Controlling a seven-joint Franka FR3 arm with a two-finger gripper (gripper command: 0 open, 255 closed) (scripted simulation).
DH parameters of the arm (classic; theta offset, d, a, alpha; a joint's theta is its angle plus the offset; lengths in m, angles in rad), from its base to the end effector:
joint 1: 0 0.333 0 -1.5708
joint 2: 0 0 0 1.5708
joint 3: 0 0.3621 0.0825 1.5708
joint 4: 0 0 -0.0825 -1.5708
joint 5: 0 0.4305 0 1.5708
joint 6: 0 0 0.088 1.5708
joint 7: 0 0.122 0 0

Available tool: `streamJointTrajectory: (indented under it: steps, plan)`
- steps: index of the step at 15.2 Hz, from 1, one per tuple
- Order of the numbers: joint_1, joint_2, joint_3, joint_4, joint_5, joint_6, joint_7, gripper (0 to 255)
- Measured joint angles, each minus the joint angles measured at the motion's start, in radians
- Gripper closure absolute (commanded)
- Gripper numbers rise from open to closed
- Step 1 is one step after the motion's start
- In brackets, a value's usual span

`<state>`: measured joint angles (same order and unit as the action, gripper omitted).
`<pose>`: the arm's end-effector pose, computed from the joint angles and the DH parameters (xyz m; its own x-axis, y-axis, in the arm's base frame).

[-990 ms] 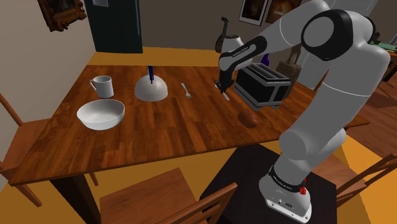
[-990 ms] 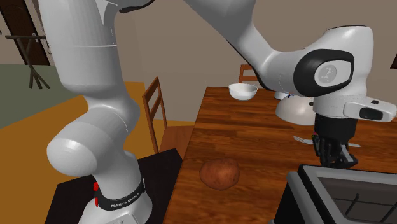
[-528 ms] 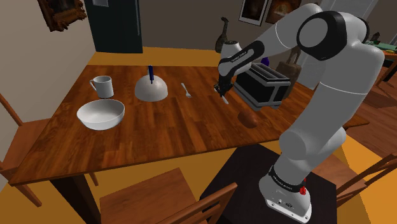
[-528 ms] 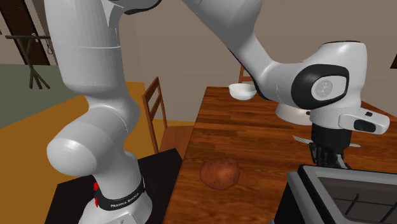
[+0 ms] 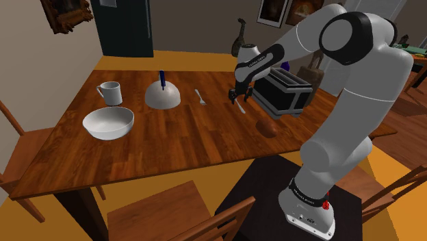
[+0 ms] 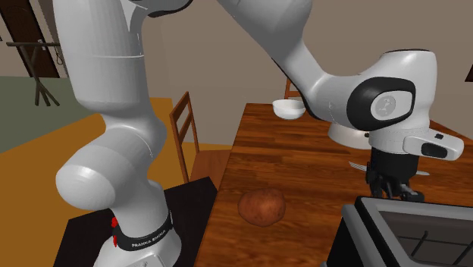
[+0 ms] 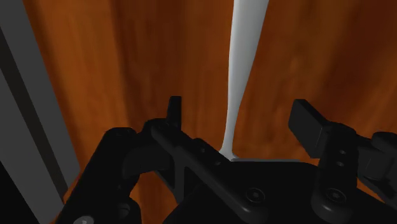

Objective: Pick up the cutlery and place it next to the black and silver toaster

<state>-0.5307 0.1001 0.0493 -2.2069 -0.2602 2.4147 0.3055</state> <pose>0.5242 -0.2785 0.3457 0.8220 -0.5515 0.1417 -0.5686 -0.8088 0.1502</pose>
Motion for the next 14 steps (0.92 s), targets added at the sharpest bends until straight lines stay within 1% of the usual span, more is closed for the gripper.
streamJointTrajectory:
  steps: [3,8,14]
  plan:
    - [0.0,0.0,0.0,0.0,0.0,0.0,0.0,0]
    - [0.008,-0.073,0.011,0.024,0.026,-0.096,-0.015,0]
    - [0.009,-0.085,0.012,0.028,0.03,-0.114,-0.02,0]
